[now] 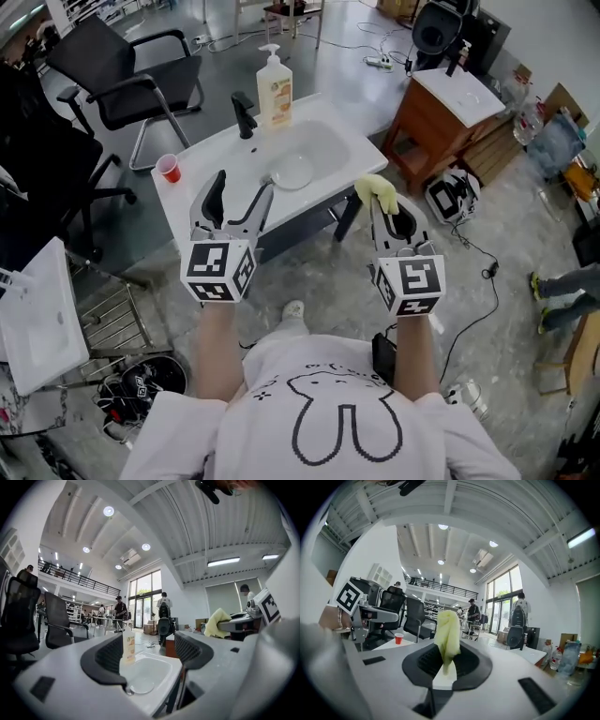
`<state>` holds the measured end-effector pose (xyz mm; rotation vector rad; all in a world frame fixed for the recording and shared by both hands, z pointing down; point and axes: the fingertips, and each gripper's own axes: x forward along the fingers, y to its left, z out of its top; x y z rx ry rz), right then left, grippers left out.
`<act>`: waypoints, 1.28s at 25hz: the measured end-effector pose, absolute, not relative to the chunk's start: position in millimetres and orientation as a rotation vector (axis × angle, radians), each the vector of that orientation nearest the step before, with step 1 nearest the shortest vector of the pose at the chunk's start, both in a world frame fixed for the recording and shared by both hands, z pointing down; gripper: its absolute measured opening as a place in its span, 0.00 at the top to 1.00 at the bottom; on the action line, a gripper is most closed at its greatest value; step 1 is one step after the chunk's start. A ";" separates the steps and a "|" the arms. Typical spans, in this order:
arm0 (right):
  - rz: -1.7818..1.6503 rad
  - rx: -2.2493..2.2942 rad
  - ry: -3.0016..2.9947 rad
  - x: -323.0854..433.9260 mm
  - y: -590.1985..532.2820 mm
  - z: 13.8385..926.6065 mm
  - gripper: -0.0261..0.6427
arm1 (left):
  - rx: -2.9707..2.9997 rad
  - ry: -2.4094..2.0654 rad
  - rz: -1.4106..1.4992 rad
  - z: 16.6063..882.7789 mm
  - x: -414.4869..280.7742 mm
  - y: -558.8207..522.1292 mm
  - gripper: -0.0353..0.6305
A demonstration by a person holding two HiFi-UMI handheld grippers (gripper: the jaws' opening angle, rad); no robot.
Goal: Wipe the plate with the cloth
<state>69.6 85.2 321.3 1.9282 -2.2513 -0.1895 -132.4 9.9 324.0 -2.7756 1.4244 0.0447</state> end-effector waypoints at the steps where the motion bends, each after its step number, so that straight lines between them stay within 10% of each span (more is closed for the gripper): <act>1: -0.181 1.925 -2.244 70.8 70.8 322.6 0.89 | -2.783 1.424 0.035 326.4 -130.9 -4.5 0.43; 32: 0.236 1.522 -2.199 75.8 -170.7 476.1 0.89 | -3.017 1.721 -0.325 486.2 -108.2 -207.8 0.43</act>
